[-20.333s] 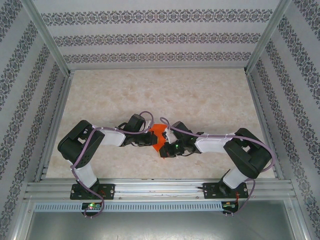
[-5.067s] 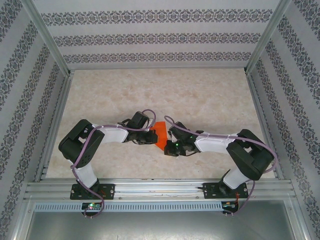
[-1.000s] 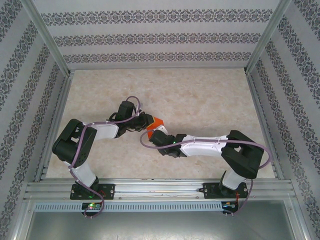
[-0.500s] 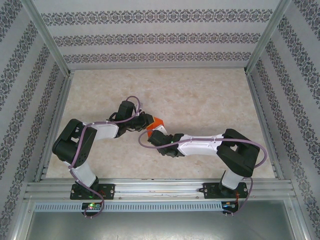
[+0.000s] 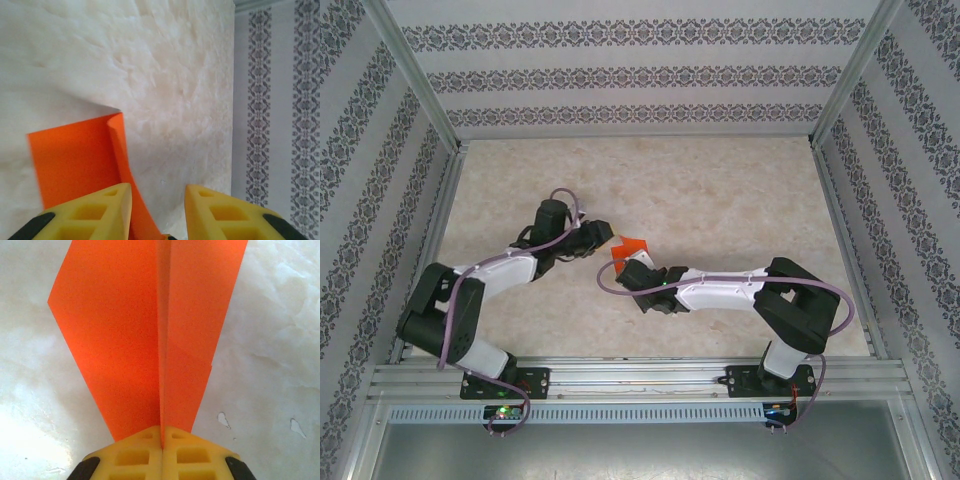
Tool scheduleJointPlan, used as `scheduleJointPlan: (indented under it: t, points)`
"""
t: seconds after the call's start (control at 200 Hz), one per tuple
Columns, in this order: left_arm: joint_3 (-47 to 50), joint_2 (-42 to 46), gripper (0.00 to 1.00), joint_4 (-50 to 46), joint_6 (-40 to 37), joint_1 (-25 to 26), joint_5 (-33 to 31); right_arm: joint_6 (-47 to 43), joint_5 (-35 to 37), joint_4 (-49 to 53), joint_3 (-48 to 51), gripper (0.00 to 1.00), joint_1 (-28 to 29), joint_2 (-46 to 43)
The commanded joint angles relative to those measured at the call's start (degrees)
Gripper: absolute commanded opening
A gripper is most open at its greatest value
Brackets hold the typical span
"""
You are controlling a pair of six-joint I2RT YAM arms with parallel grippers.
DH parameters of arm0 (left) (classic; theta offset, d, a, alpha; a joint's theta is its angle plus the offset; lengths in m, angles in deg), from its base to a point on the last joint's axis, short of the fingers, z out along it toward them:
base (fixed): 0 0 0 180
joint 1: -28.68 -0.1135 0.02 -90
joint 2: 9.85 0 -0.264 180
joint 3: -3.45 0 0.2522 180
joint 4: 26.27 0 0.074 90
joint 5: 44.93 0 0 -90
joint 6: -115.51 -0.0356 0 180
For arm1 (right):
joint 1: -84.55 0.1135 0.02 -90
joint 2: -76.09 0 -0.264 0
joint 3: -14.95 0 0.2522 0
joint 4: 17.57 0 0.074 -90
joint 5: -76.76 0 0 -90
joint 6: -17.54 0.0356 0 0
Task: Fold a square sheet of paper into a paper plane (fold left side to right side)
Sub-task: Fourth fold the wing at the center of the table.
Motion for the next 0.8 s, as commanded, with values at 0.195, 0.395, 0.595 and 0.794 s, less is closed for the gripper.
scheduleJointPlan:
  t: [0.195, 0.395, 0.595, 0.794]
  points:
    - [5.58, 10.44, 0.36, -11.16, -6.47, -8.56, 1.38, -0.05, -14.18, -5.96, 5.27, 0.00, -5.13, -5.97]
    - [6.72, 12.72, 0.36, -14.03, -8.39, -9.08, 2.60, 1.04, -27.68, -12.93, 9.72, 0.00, -10.38, -7.72]
    - [7.49, 12.52, 0.36, -13.99, -8.62, -9.12, 3.39, 1.67, -32.79, -15.90, 11.61, 0.00, -12.96, -7.54]
    - [7.84, 11.52, 0.36, -12.57, -7.99, -9.03, 4.79, 2.69, -37.34, -18.55, 13.06, 0.00, -15.59, -7.32]
